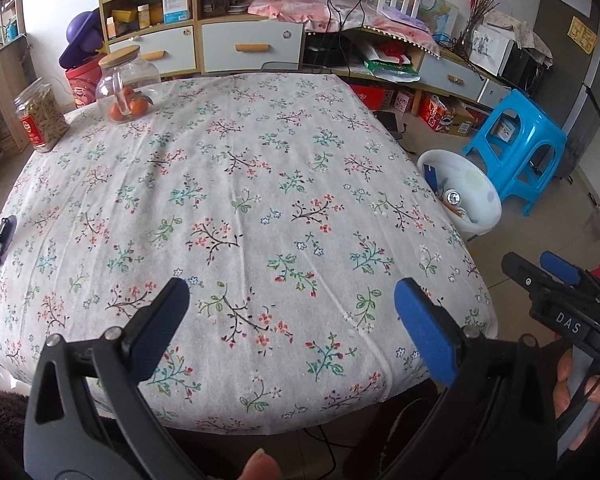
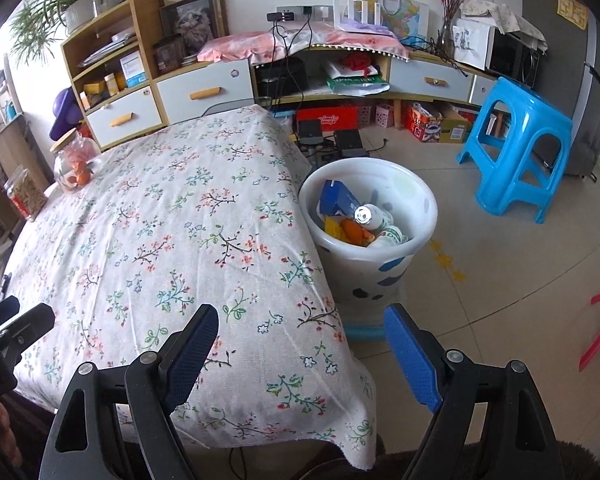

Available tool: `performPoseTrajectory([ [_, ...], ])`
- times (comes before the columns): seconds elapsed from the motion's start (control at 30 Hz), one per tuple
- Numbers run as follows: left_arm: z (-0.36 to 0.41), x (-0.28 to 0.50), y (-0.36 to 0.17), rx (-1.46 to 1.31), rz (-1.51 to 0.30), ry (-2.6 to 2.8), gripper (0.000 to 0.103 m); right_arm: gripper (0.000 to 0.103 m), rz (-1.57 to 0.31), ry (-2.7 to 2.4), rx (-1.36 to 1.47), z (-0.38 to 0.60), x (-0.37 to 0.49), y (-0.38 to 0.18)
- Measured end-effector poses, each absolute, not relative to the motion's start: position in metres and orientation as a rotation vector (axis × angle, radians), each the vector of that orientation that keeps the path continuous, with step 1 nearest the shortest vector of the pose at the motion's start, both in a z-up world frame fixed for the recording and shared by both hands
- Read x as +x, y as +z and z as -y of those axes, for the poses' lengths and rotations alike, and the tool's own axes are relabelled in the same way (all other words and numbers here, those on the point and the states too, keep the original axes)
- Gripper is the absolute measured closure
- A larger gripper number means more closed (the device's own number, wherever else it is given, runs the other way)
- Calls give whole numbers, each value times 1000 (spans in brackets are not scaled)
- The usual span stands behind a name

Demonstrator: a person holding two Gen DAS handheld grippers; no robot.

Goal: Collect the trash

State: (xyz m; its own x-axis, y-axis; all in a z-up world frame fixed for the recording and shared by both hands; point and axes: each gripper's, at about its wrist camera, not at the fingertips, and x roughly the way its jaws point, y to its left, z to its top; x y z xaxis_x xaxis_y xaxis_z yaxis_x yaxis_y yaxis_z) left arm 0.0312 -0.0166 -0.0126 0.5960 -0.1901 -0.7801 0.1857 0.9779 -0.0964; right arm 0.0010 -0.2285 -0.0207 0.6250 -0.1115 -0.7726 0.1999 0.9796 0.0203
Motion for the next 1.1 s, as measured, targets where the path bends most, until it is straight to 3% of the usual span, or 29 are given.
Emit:
performPoseTrajectory([
  [1.1, 20, 28, -12, 25, -888, -211, 1, 17, -843, -180, 107, 225, -2, -15],
])
